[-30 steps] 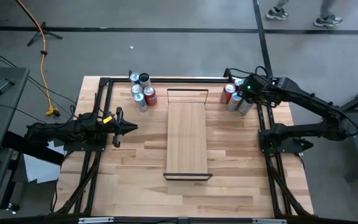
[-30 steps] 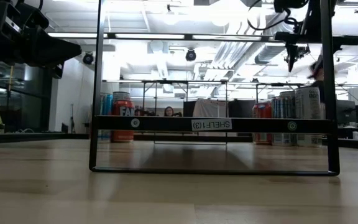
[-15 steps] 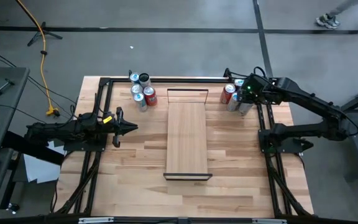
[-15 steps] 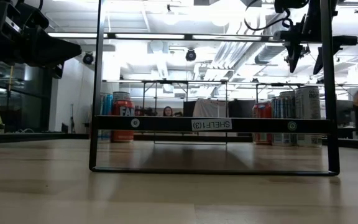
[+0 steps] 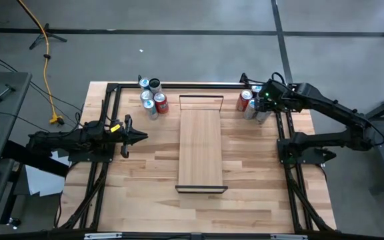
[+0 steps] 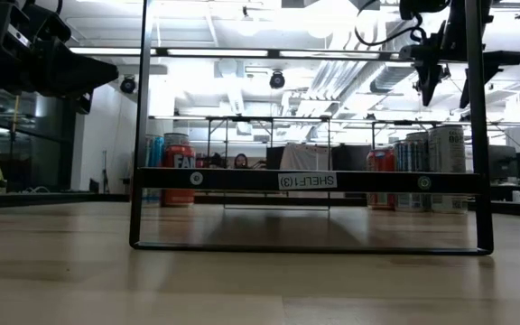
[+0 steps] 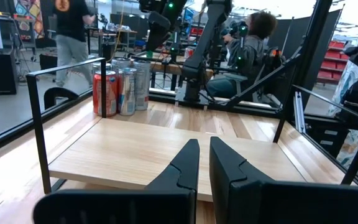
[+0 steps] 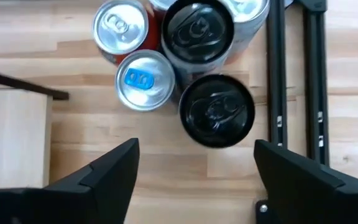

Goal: Place canned beverage on shelf
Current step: Put the bottom right white-pink soda can on the shelf

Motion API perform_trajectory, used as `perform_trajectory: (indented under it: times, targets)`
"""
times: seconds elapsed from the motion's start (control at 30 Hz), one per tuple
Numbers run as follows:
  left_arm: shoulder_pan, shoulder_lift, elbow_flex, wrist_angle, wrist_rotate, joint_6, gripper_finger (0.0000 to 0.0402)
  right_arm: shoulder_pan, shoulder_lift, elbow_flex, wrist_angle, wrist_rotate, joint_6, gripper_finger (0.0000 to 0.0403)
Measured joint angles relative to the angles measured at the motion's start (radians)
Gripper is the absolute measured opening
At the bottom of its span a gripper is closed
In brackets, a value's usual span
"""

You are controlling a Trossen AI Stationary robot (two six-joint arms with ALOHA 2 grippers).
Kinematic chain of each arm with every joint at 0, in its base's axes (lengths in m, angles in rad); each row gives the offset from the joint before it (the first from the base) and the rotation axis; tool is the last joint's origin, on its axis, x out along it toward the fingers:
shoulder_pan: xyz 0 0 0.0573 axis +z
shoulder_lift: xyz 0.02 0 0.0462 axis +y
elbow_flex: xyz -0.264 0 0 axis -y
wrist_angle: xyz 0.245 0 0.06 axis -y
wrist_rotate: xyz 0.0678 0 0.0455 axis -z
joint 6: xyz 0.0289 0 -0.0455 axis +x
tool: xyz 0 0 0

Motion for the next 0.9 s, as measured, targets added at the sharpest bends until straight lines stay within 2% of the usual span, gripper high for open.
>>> perform_trajectory:
  times: [0.2,0.33,0.53,0.63,0.77,0.9]
  targets:
    - [0.0,0.0,0.0,0.0,0.0,0.0,0.0,0.0,0.0,0.0,0.0,0.057,0.03,0.0351]
    - [0.0,0.0,0.0,0.0,0.0,0.0,0.0,0.002,0.0,0.0,-0.015,0.003,0.029,0.0353]
    - [0.0,0.0,0.0,0.0,0.0,0.0,0.0,-0.046,0.078,0.0,-0.068,0.061,0.086,0.0353]
    - [0.0,0.0,0.0,0.0,0.0,0.0,0.0,-0.086,0.13,0.0,-0.055,0.055,0.054,0.0353]
    - [0.0,0.0,0.0,0.0,0.0,0.0,0.0,-0.119,0.171,0.0,0.011,-0.017,-0.003,0.0353]
    - [0.0,0.0,0.0,0.0,0.0,0.0,0.0,-0.134,0.204,0.0,-0.021,-0.015,-0.008,0.0353]
